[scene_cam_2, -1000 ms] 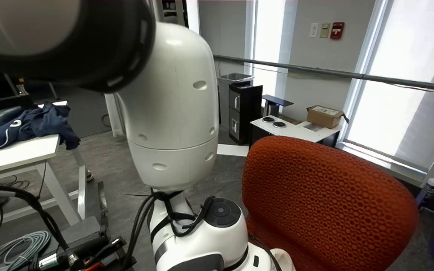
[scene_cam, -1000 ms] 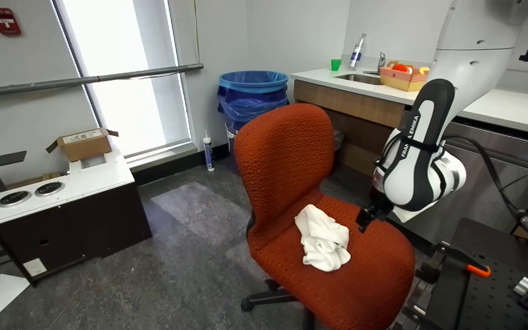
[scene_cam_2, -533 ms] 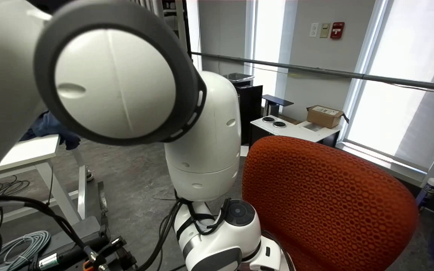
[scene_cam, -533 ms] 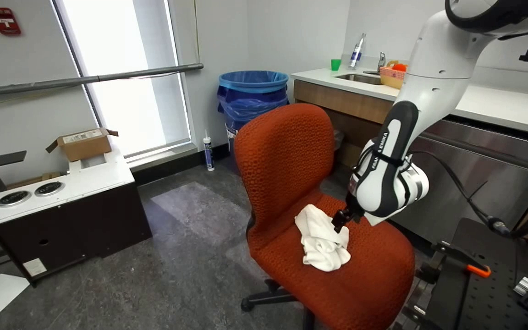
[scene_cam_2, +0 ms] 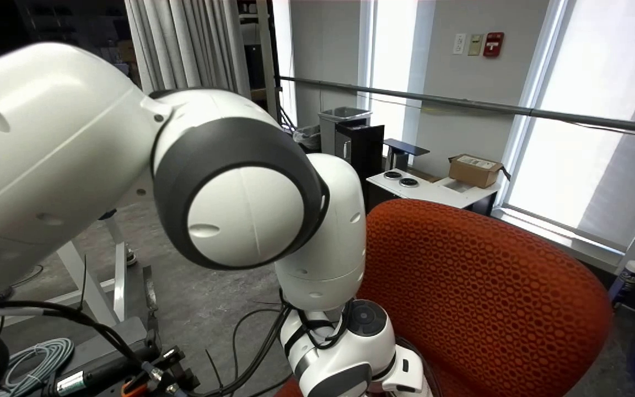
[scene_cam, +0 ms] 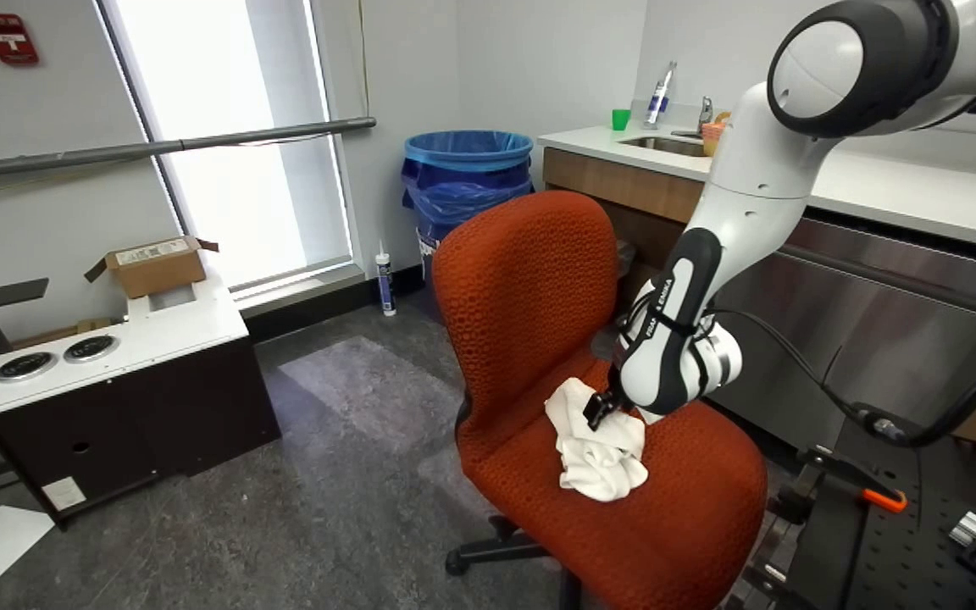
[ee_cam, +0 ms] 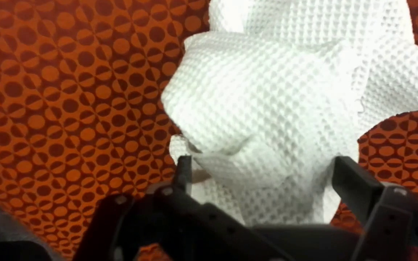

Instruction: Pick up the white cloth from the sitting base of the chair and put it on the chair back.

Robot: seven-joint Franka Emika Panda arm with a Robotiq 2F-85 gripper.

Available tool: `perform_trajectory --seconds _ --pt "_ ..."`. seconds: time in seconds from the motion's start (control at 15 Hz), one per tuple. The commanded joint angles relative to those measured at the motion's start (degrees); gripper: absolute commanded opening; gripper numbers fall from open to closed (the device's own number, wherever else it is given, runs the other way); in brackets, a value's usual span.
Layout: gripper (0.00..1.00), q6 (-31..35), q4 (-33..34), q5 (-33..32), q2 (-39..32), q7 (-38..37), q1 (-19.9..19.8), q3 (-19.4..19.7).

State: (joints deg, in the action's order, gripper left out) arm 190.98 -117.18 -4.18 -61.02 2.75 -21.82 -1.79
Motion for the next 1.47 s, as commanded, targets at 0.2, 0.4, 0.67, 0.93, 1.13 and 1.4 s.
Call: perform_trajectory --seconds 0.2,0.4,0.67,0.93,1.13,1.4 --pt "0.55 -0.13 6.96 1.89 -5.72 -1.49 1.17 0.95" --pt "0.29 0.33 7.4 1.48 -4.69 -1.77 -0.02 0.09" --pt "0.0 0.24 7.94 1.32 -2.78 -2.46 -1.94 -1.72" --pt "0.0 -0.22 7.88 0.71 1.22 -2.53 -5.01 -5.71" --pt "0.0 -2.92 8.37 0.36 6.7 -2.4 -6.99 -8.65" --pt "0.0 -7.59 7.7 1.24 13.68 -2.0 -5.01 -9.76"
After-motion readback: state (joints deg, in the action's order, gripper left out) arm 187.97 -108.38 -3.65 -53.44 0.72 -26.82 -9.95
